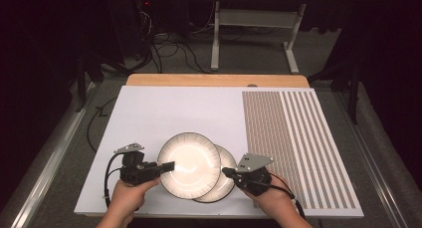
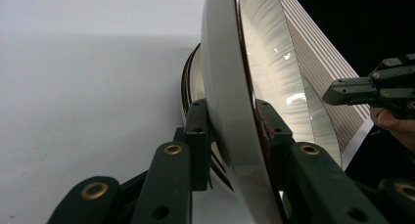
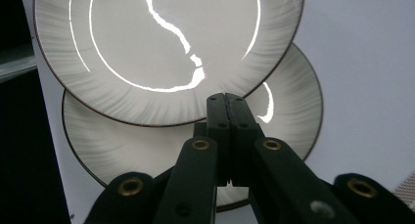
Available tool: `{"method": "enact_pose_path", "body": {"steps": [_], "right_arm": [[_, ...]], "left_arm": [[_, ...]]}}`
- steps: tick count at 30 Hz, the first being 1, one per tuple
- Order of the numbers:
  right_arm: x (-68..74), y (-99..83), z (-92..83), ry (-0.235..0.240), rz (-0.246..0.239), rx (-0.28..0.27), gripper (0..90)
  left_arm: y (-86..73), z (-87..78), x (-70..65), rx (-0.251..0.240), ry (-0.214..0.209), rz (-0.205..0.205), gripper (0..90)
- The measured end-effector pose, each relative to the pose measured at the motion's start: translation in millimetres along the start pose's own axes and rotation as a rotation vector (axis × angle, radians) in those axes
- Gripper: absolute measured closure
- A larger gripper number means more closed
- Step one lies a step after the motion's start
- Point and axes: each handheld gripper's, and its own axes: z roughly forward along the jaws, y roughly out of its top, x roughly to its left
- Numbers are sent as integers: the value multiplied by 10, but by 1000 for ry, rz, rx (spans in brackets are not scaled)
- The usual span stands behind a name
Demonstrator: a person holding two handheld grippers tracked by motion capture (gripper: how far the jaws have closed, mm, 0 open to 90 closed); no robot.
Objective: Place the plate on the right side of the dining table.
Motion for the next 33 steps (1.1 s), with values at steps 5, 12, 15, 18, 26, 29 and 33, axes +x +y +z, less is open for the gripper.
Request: {"method": "enact_pose_path", "body": {"steps": [5,12,15,18,26,29,33], "right_arm": [[-92,-31,-154,-35,40,-42,869],[-246,-102,-379,-86,94,-100,788],[-294,-129,-447,-105,107,-111,763],[-372,-181,-571,-138,132,-140,697],[-528,-306,-799,-214,178,-195,526],[-560,-351,-852,-238,182,-207,457],[-577,-410,-916,-272,195,-225,342]], "left_arm": [[3,-19,-20,-28,-7,6,741],[18,-61,-45,-84,-8,41,773],[20,-73,-55,-97,-7,54,781],[21,-86,-76,-125,4,83,787],[23,-125,-96,-180,36,162,794],[22,-142,-121,-205,66,201,794],[23,-175,-132,-234,93,240,794]]}}
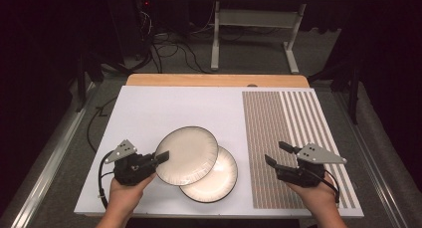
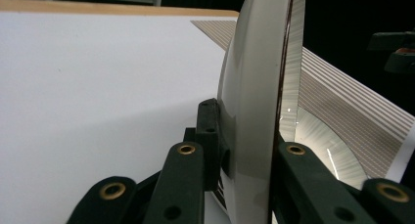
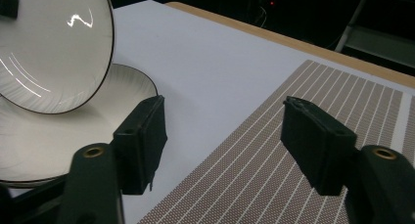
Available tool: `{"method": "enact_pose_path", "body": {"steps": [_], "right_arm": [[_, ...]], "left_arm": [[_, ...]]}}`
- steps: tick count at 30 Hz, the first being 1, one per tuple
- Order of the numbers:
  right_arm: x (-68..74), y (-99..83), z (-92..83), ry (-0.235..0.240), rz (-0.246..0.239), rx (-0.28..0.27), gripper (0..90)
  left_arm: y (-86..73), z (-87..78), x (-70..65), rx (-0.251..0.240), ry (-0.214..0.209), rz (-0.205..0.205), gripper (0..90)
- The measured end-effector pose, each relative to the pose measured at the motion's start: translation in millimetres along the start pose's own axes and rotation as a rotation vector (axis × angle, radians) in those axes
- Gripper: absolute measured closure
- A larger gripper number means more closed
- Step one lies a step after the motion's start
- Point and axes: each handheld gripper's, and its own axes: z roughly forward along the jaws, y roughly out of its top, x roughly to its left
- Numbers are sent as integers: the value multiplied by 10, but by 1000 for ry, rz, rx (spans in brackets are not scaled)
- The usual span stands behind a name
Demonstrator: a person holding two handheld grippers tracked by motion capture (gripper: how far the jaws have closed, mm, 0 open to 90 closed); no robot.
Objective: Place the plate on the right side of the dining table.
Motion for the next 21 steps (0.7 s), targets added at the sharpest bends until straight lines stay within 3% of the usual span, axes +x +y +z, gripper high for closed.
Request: {"method": "enact_pose_path", "body": {"steps": [10,13,14,15,17,21], "right_arm": [[-11,-52,-93,9,26,-50,109],[12,-75,-80,-7,19,-65,3],[12,-75,-80,-7,19,-65,3],[25,-93,-76,-10,17,-72,3],[25,-98,-73,-9,12,-69,3],[23,-91,-76,-20,8,-75,3]], "left_arm": [[11,-72,-42,-68,61,109,793],[7,-80,-75,-78,72,168,790],[7,-80,-75,-78,72,168,789],[13,-85,-111,-77,78,207,789],[14,-87,-131,-79,73,226,791],[18,-97,-128,-71,74,238,790]]}}
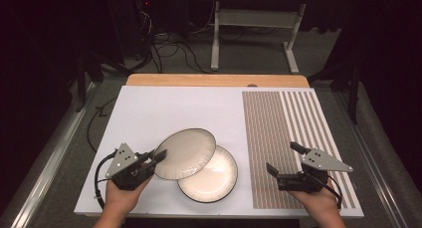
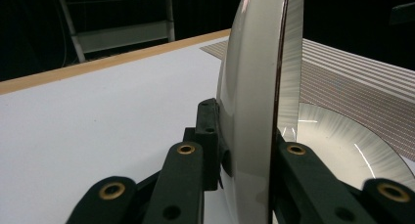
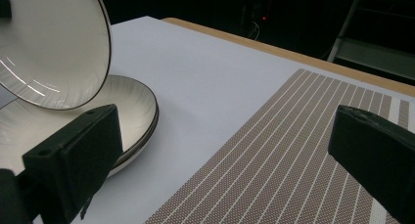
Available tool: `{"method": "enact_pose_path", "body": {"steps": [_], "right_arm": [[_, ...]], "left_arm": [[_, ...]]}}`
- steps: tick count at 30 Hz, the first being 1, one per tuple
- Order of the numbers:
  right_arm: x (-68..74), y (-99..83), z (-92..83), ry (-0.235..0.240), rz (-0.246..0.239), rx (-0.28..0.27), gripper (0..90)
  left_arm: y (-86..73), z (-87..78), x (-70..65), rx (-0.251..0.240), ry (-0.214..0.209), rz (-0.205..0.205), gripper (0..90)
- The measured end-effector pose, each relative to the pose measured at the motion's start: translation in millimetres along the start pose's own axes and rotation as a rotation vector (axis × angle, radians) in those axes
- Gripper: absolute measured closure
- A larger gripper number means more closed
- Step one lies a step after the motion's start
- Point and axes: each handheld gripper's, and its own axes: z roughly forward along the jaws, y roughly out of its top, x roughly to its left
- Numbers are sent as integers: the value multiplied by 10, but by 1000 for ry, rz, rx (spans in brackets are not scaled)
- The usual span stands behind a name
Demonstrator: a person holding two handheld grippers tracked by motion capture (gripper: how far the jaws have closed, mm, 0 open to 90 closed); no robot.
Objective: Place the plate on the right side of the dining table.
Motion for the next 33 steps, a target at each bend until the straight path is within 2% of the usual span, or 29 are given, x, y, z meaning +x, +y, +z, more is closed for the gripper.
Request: {"method": "enact_pose_path", "body": {"steps": [7,14,19,21,24,27,28,33], "right_arm": [[23,23,19,0,-2,-11,4],[183,118,129,23,-23,-19,13],[312,164,309,63,-42,17,31],[330,172,338,66,-46,21,32],[425,247,477,94,-59,25,66],[458,275,539,109,-42,26,85],[494,306,631,124,-32,28,108],[542,336,732,129,-37,41,149]], "left_arm": [[-13,-15,36,4,-6,-9,788],[-4,-18,36,9,-10,4,788],[-5,-12,51,11,-17,2,787],[-6,-11,53,10,-19,1,788],[-6,-16,53,12,-19,6,787],[-5,-16,53,12,-19,8,787],[-5,-18,54,12,-20,10,787],[-6,-24,54,12,-20,17,787]]}}
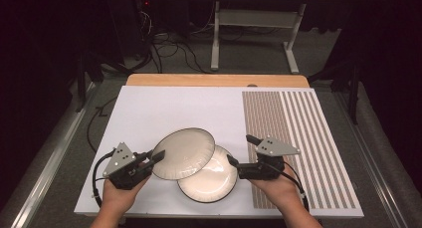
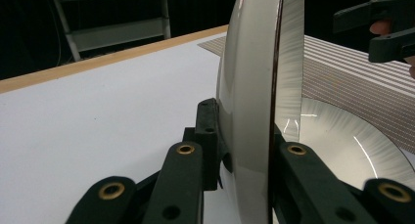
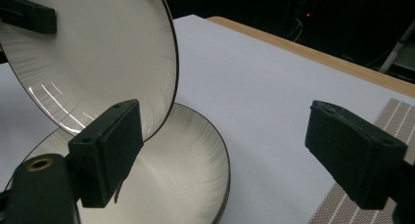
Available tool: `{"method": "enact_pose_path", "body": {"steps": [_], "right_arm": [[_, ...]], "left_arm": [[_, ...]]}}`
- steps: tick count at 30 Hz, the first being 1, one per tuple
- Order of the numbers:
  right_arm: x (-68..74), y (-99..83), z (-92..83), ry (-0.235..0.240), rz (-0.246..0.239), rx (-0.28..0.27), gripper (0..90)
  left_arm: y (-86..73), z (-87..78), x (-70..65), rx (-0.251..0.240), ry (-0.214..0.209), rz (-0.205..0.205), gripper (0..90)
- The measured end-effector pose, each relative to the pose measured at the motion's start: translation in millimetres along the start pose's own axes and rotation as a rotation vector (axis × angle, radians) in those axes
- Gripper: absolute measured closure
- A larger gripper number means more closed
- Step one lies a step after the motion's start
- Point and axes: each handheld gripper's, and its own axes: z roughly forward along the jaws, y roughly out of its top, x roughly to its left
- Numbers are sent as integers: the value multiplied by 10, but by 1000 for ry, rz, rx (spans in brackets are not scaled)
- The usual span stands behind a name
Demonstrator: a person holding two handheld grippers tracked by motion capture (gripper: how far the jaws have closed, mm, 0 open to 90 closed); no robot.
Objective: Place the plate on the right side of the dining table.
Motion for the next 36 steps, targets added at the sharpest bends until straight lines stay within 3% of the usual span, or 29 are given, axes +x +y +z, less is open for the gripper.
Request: {"method": "enact_pose_path", "body": {"steps": [10,23,29,36], "right_arm": [[111,57,245,33,-5,38,248],[262,73,548,79,17,53,470],[254,67,623,105,82,65,576],[262,65,663,118,95,64,682]], "left_arm": [[1,1,3,1,-3,5,787],[4,-4,-7,-4,-9,19,788],[-7,-2,4,-9,-15,15,788],[-6,2,2,-5,-18,21,787]]}}
